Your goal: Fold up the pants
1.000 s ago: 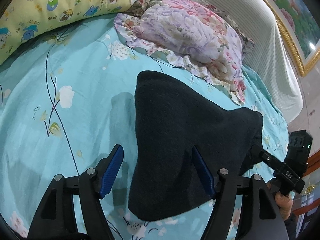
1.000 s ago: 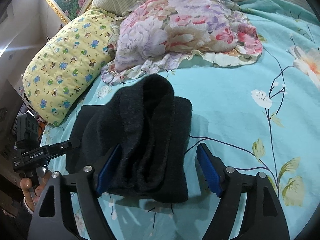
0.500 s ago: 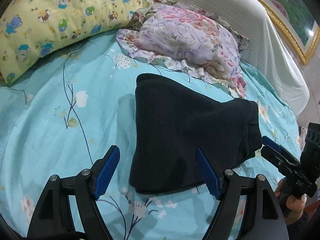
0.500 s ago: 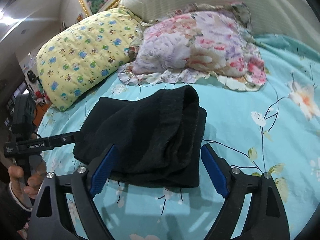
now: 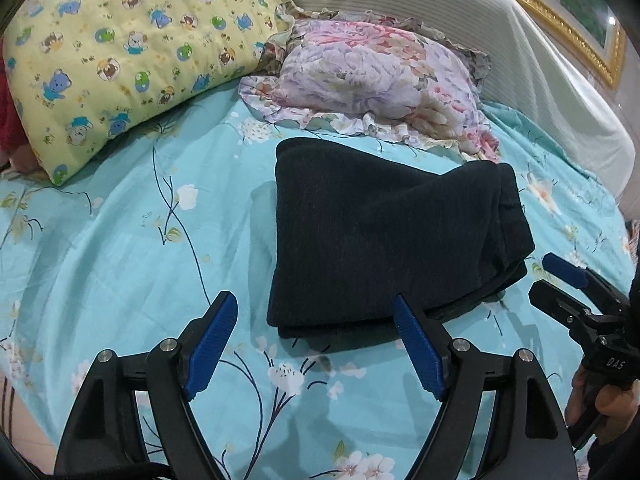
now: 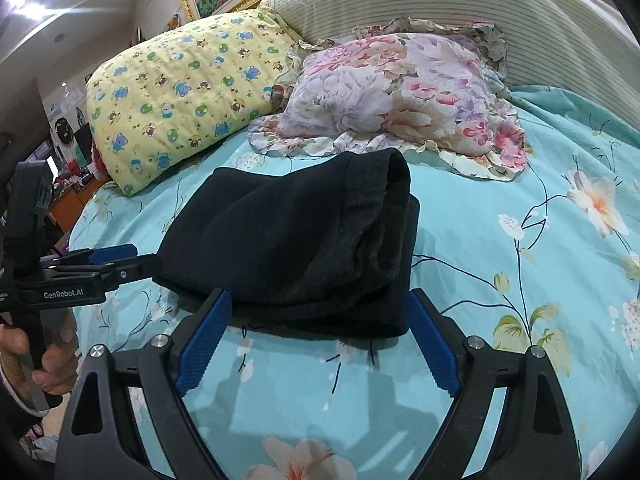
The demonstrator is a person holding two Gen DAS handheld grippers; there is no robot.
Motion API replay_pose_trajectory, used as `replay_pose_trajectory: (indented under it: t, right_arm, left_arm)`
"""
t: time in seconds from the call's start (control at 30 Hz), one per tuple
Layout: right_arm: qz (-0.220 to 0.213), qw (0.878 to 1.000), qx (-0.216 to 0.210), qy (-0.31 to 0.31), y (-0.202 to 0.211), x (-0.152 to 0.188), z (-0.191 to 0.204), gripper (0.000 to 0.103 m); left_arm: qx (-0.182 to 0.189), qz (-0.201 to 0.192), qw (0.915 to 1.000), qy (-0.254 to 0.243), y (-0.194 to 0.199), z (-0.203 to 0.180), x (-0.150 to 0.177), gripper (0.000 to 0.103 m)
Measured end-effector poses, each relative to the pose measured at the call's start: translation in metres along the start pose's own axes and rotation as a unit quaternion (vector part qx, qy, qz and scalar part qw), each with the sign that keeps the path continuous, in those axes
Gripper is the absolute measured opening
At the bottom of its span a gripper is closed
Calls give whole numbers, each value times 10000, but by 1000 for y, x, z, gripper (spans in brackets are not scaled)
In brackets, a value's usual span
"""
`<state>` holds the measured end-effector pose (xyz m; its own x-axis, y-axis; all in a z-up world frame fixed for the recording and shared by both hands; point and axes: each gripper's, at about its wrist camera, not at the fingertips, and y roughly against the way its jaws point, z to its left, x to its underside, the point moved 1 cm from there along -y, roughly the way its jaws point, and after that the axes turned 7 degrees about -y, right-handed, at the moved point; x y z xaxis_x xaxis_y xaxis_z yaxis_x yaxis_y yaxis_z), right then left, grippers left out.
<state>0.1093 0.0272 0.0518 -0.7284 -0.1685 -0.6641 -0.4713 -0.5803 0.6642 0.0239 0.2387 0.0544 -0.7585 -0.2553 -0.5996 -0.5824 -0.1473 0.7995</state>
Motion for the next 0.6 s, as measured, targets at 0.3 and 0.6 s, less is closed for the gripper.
replay_pose_trajectory:
  t: [0.3, 0.6]
  right_arm:
    - [-31, 9998, 12, 193, 2, 4, 10, 90]
    - [-69, 9993, 109, 356, 0, 9, 17, 94]
  left_arm:
    - [-171, 43, 9998, -119, 3, -8, 7, 82]
    - [-298, 49, 9995, -112, 2, -8, 11, 83]
